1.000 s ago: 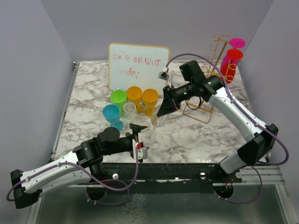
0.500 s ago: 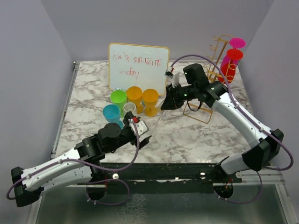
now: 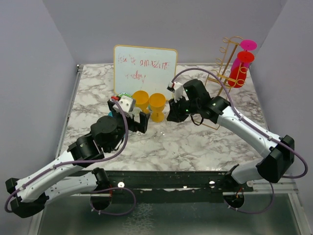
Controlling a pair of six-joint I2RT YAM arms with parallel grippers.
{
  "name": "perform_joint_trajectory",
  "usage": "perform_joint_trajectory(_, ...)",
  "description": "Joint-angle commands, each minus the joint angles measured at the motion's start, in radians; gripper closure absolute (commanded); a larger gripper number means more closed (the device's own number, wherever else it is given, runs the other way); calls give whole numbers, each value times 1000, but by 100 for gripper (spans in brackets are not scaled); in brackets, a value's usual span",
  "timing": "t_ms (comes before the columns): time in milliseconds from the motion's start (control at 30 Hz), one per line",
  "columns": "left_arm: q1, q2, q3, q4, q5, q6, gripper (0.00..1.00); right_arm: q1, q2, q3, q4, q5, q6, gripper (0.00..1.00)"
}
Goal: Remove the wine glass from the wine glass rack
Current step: Place the wine glass at the center of the board.
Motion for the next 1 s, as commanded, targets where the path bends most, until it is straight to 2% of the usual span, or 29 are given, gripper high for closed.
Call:
perform_joint_trajectory(0,47,43,100,-108,-123,-65,1,52,-29,-45,160,133,3,99)
perform_joint_trajectory(167,121,53,143,-100,-13,-19,1,83,-4,-66,218,186,67,100)
perform_joint_trajectory(333,239,150,257,-179,100,77,1,105,17,-82,250,238,119,99)
perform_joint_trajectory(433,373,200,312,-186,181,115,1,132,20,-93,264,273,140,100)
perform_joint_trajectory(533,542,249,347,-163,385,122,1,161,4,-135,311,331,140,100)
perform_joint_trajectory(633,622,347,395,-176,486,51,1,179,-7,-181,382,373,171,99)
perform_joint_trajectory(733,823,375,392,-113,648,-57,1,197,6,-179,406,428,166,100)
perform_joint_trajectory(800,901,397,404,-82,742,-140,1,203,11,-173,388,465,165,100)
perform_joint_trajectory(867,931,430,427,-70,818,-199,1,204,13,-173,387,500,136,100)
perform_joint_trajectory(967,941,430,409,-16,811,-230,1,204,18,-176,390,530,118,100)
